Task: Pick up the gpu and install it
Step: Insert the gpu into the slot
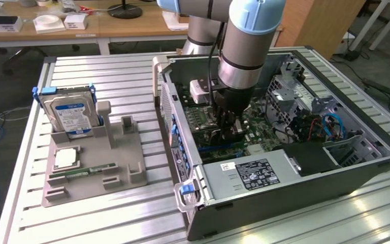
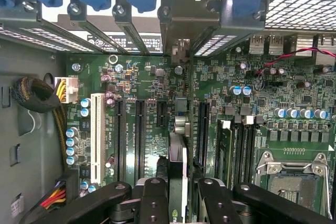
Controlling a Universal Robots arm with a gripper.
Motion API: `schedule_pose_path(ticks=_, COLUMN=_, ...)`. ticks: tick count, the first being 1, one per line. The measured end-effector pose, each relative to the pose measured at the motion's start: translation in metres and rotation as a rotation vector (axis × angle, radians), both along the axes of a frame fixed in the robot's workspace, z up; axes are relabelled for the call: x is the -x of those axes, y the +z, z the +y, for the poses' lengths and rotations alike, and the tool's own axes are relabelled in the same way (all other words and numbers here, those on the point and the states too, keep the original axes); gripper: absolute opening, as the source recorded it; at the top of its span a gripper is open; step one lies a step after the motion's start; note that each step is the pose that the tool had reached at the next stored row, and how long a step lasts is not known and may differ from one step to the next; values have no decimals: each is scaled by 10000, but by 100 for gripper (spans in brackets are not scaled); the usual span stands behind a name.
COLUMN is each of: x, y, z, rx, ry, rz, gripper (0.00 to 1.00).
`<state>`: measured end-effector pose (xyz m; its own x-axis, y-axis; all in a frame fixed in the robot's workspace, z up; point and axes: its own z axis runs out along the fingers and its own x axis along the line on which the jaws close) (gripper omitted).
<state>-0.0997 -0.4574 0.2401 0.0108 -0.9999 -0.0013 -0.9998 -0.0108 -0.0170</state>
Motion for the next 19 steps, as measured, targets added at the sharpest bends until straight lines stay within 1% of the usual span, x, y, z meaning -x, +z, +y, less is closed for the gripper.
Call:
schedule_pose_path(ticks=6, x=-4, y=-1, z=0, rx=0, ry=1, rz=1, gripper=27)
schedule_pose_path(ticks=11, x=-35, y=-4, z=1, rx=0, ry=-1, rz=1, gripper=27)
schedule_pose_path(ticks=19, x=-36, y=-4, z=2, rx=0, ry=2, rz=0, gripper=27)
